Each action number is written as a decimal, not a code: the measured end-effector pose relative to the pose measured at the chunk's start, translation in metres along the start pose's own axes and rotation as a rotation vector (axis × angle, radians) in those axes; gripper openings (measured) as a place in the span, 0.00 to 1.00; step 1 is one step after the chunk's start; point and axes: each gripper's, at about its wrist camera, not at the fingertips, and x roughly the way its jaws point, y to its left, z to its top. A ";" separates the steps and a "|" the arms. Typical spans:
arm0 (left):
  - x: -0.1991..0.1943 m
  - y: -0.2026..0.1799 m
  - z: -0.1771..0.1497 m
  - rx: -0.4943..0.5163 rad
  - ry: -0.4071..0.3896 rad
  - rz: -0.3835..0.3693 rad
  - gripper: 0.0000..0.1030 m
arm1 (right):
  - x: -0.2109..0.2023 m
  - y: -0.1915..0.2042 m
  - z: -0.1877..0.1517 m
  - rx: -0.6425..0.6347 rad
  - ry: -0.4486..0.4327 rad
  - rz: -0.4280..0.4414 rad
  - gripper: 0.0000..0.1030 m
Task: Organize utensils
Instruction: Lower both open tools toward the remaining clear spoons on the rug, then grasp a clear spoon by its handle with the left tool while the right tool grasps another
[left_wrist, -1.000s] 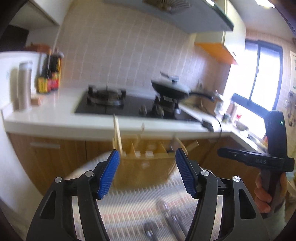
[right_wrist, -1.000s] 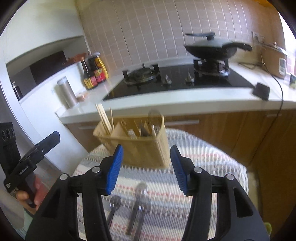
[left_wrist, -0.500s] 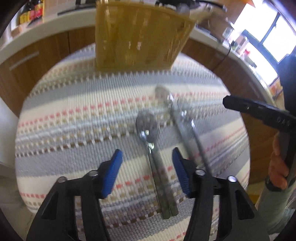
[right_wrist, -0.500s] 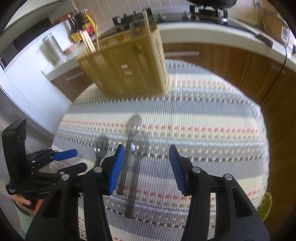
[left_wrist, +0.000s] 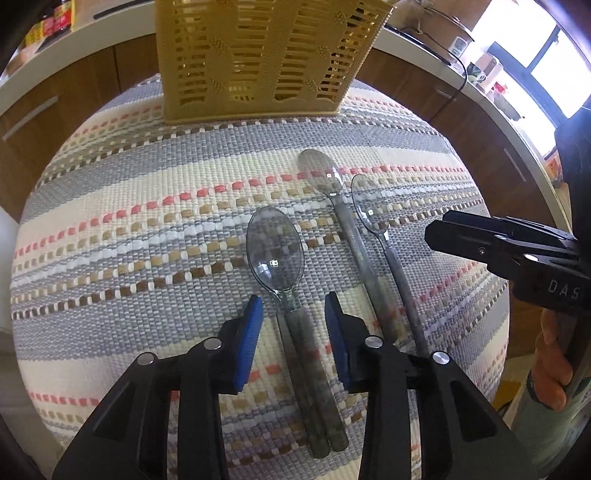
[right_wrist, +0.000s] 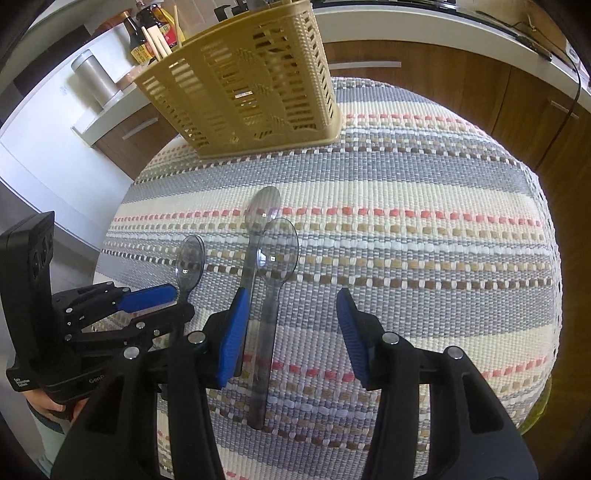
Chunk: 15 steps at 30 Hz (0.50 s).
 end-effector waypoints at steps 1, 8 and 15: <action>0.000 0.001 0.000 0.000 -0.002 0.001 0.29 | 0.000 -0.001 0.000 0.000 0.001 0.001 0.44; -0.003 0.010 -0.002 -0.043 -0.022 -0.065 0.03 | 0.006 -0.001 -0.001 0.003 0.016 0.002 0.44; -0.017 0.038 -0.008 -0.121 -0.043 -0.123 0.02 | 0.020 0.008 -0.003 -0.020 0.046 -0.004 0.44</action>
